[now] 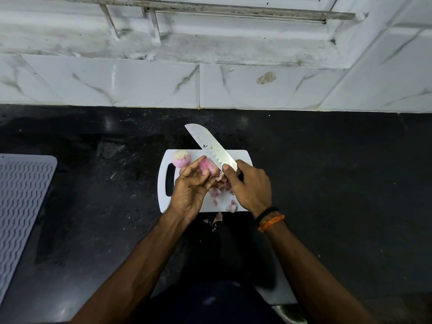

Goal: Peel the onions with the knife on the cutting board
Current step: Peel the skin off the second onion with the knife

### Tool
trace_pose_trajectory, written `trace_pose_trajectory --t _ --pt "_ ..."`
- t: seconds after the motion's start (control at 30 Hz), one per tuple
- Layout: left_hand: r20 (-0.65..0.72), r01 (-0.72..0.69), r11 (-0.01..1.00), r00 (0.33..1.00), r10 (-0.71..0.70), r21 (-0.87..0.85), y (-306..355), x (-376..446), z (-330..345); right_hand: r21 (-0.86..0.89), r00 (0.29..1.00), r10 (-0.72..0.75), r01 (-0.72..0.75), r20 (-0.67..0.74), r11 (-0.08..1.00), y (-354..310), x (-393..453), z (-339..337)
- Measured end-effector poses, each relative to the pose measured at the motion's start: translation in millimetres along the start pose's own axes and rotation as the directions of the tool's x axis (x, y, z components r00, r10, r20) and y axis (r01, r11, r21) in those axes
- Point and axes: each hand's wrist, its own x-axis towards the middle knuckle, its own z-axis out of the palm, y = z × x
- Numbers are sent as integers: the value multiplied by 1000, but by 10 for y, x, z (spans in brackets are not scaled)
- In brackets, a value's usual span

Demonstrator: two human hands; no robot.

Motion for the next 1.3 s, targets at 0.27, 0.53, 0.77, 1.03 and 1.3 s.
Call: trace_pose_trajectory --t 0.27,0.53,0.77,1.03,1.3 --pt "13 -21 1000 1000 21 17 -6 7 -10 -131 990 -57 40 -131 991 -53 -16 14" --pt "-46 -35 999 998 36 27 -41 17 -19 -162 984 -98 74 -147 984 0 -10 51" --pt "-23 -22 997 1000 20 -73 -8 0 39 59 993 -4 12 -120 998 -20 -56 85" --pt "-11 16 990 1000 -18 -138 -18 5 27 84 994 59 -52 -90 995 3 -3 -17" --pt "-15 4 994 1000 -6 -110 -29 -4 53 -15 995 -23 21 -93 1000 -7 -41 29"
